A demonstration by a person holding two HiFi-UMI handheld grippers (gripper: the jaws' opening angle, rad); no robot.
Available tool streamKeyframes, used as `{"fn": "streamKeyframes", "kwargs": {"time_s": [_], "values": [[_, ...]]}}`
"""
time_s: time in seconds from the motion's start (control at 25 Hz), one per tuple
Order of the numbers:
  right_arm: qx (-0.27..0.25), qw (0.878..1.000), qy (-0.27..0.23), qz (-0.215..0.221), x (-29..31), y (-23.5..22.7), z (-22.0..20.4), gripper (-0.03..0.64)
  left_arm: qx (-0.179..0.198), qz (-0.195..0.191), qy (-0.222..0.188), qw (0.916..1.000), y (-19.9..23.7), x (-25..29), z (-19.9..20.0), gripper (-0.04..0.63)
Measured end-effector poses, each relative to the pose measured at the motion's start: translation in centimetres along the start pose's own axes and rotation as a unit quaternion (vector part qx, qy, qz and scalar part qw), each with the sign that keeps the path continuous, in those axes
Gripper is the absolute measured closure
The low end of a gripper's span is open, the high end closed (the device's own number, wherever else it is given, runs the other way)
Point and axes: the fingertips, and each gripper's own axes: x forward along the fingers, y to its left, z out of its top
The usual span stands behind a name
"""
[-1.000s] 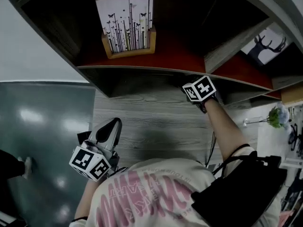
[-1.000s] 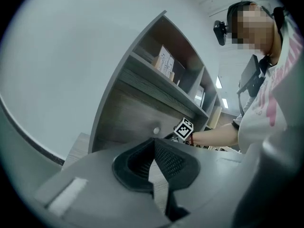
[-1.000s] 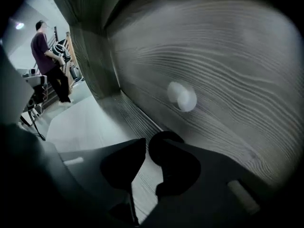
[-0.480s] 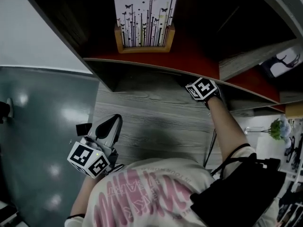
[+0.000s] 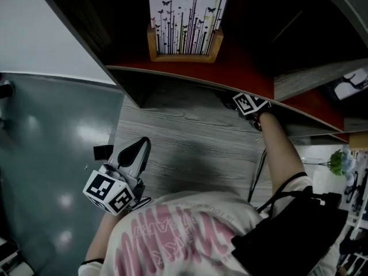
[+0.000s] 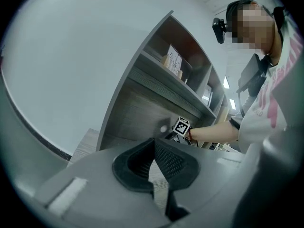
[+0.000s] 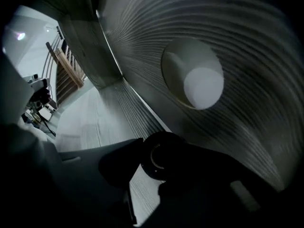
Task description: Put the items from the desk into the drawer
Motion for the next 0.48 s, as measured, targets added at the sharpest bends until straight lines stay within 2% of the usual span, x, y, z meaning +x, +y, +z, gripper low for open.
{"fn": "streamKeyframes", "kwargs": {"time_s": [0.32,0.48], "values": [[0.019,1.0,-0.009,0.02,0.2,0.3,-0.02,0.482,-0.002,0.008,0.0,1.0,0.2,-0.14,-0.22,0.575],[-0.025,1.0,0.019,-0.002,0.32,0.71,-0.22,0.464,-0.003,0.006,0.002,1.0,-0.01,0.11,-0.31,0.575]]}}
